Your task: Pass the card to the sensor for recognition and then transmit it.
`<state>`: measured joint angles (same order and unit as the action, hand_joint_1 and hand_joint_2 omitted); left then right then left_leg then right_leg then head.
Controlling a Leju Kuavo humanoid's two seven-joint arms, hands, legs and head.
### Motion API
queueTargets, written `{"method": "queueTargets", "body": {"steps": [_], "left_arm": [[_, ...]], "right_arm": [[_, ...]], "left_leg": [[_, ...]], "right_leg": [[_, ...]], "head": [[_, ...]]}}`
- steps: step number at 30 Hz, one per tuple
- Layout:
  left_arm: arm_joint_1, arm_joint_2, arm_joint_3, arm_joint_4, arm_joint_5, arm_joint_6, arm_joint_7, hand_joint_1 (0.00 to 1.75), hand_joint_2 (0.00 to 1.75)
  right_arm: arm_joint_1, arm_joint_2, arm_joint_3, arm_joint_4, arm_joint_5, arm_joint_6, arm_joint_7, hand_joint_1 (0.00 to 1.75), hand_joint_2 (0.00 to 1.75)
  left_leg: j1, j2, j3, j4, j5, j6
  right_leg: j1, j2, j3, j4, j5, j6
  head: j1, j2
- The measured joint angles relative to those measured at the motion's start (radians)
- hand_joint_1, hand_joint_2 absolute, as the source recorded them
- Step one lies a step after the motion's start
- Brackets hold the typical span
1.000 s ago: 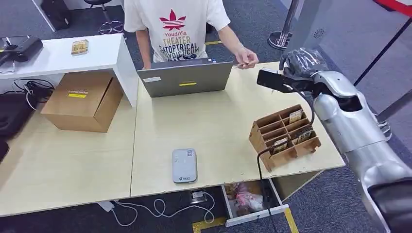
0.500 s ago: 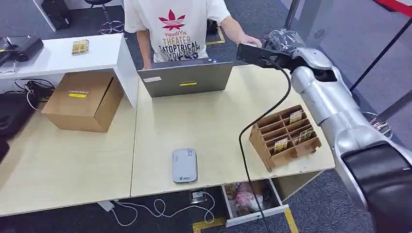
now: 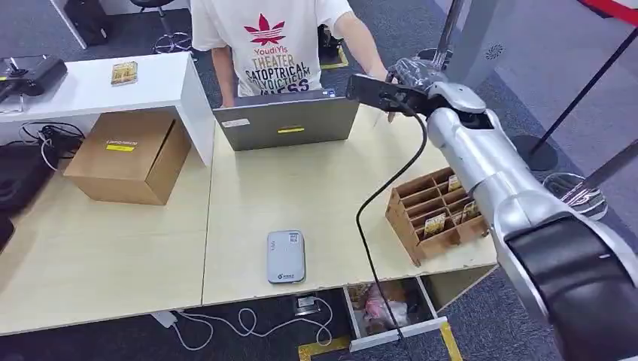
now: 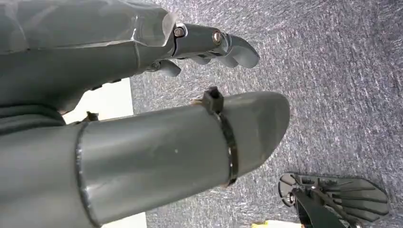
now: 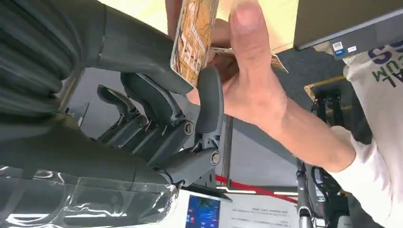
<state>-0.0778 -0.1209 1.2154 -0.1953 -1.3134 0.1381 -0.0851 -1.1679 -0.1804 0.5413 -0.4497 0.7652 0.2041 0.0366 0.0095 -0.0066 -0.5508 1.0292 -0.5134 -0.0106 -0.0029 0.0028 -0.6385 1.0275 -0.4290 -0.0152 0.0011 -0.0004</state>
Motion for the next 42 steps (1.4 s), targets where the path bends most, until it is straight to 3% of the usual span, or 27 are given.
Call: {"method": "queueTargets", "body": {"steps": [8,9,10,11,12,23,31,35,37,42], "left_arm": [[0.000,0.005,0.000,0.000,-0.011,0.000,0.001,0.00,0.00],[0.000,0.006,0.000,0.000,-0.011,0.000,0.002,0.00,0.00],[0.000,0.007,0.000,0.000,-0.011,0.000,0.001,0.00,0.00],[0.000,0.007,0.000,0.000,-0.011,0.000,0.002,0.00,0.00],[0.000,0.008,0.000,0.000,-0.011,0.000,0.002,0.00,0.00],[0.000,0.014,0.000,0.000,0.004,0.001,0.012,0.00,0.00],[0.001,0.015,0.000,0.000,0.009,0.005,0.011,0.00,0.00],[0.001,0.015,0.000,0.000,0.003,0.005,0.009,0.00,0.00],[0.002,0.014,0.000,0.000,0.001,0.005,0.009,0.00,0.00],[0.002,0.011,0.000,0.000,-0.005,0.005,0.008,0.00,0.00]], "right_arm": [[0.011,0.010,-0.005,0.016,0.000,-0.025,0.013,1.75,1.75],[0.013,0.010,-0.006,0.016,0.000,-0.025,0.013,1.68,1.75],[0.015,0.010,-0.007,0.016,0.001,-0.025,0.013,1.43,1.75],[0.018,0.010,-0.008,0.016,0.001,-0.025,0.013,0.47,1.75],[0.020,0.010,-0.008,0.016,0.002,-0.026,0.013,0.00,1.75],[0.044,0.022,-0.014,0.016,0.022,-0.042,0.005,0.00,1.75],[0.082,0.031,-0.027,-0.006,0.032,-0.108,-0.025,0.00,1.75],[0.146,0.029,-0.057,-0.055,0.007,-0.213,-0.053,0.00,1.75],[0.199,0.026,-0.087,-0.099,-0.005,-0.302,-0.071,0.00,1.75],[0.350,0.022,-0.168,-0.241,-0.022,-0.442,-0.108,0.00,1.75]], "left_leg": [[0.000,0.000,0.000,0.000,0.000,0.000],[0.000,0.000,0.000,0.000,0.000,0.000],[0.000,0.000,0.000,0.000,0.000,0.000],[0.000,0.000,0.000,0.000,0.000,0.000],[0.000,0.000,0.000,0.000,0.000,0.000],[0.000,0.000,0.000,0.000,0.000,0.000],[0.000,0.000,0.000,0.000,0.000,0.000],[0.000,0.000,0.000,0.000,0.000,0.000],[0.000,0.000,0.000,0.000,0.000,0.000],[0.000,-0.001,0.000,0.000,-0.001,0.000]], "right_leg": [[0.000,0.000,0.000,0.000,0.000,0.000],[0.000,0.000,0.000,0.000,0.000,0.000],[0.000,0.000,0.000,0.000,0.000,0.000],[0.000,0.000,0.000,0.000,0.000,0.000],[0.000,0.000,0.000,0.000,0.000,0.000],[0.000,0.000,0.000,0.000,0.000,0.000],[0.000,0.000,0.000,0.000,0.000,0.000],[0.000,0.000,0.000,0.000,0.000,0.000],[0.000,0.000,0.000,0.000,0.000,0.000],[0.000,0.000,0.000,-0.001,0.000,0.000]], "head": [[0.000,0.000],[0.000,0.000],[0.000,0.000],[0.000,0.000],[0.000,0.000],[0.000,0.000],[0.000,0.000],[0.000,0.000],[0.000,0.000],[0.000,0.000]]}}
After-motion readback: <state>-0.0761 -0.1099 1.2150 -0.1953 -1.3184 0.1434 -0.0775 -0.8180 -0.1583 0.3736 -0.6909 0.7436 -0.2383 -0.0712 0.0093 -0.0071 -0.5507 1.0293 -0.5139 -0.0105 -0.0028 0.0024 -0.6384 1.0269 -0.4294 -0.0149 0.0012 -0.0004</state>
